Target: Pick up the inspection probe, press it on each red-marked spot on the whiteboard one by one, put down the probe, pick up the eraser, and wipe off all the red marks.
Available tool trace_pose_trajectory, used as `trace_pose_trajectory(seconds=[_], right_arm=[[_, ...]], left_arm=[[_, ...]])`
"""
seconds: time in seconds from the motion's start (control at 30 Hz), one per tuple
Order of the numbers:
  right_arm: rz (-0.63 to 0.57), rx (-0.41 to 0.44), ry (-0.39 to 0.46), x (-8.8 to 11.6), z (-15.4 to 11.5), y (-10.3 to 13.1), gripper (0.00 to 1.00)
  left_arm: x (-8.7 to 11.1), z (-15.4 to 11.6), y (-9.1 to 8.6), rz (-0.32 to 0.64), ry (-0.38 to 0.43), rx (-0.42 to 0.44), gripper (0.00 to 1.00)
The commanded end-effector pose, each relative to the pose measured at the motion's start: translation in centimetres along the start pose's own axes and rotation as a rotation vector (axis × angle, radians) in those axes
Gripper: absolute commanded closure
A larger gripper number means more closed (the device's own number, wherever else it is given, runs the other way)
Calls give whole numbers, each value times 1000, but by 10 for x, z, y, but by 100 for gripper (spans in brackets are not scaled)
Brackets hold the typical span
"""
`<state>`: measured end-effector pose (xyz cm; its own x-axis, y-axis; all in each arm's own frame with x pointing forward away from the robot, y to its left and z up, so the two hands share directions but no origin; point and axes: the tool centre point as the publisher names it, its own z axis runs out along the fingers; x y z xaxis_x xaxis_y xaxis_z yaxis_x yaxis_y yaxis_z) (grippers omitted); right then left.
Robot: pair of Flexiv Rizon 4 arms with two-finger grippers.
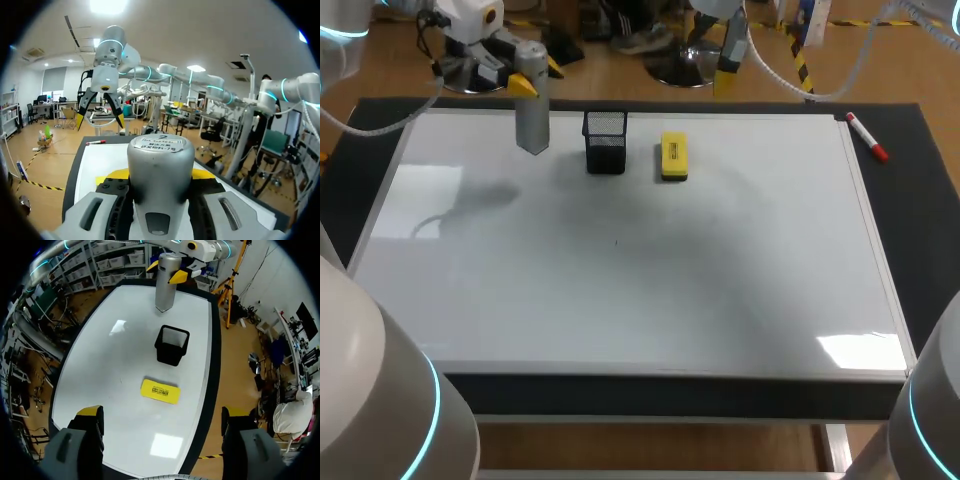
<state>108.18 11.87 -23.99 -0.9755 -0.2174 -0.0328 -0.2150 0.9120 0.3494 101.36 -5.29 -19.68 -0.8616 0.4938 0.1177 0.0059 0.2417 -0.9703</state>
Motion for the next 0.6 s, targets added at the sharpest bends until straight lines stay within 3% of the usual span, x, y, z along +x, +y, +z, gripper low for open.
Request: trace_pose_trajectory(seconds=[0.03,0.6], right_arm=[[-1,4,4,-1,-1,0,0],[-1,4,4,-1,-1,0,0]], left_arm=[[5,14,-19,-13,-285,-56,100],[-24,25,-55,-10,-534,68,100]])
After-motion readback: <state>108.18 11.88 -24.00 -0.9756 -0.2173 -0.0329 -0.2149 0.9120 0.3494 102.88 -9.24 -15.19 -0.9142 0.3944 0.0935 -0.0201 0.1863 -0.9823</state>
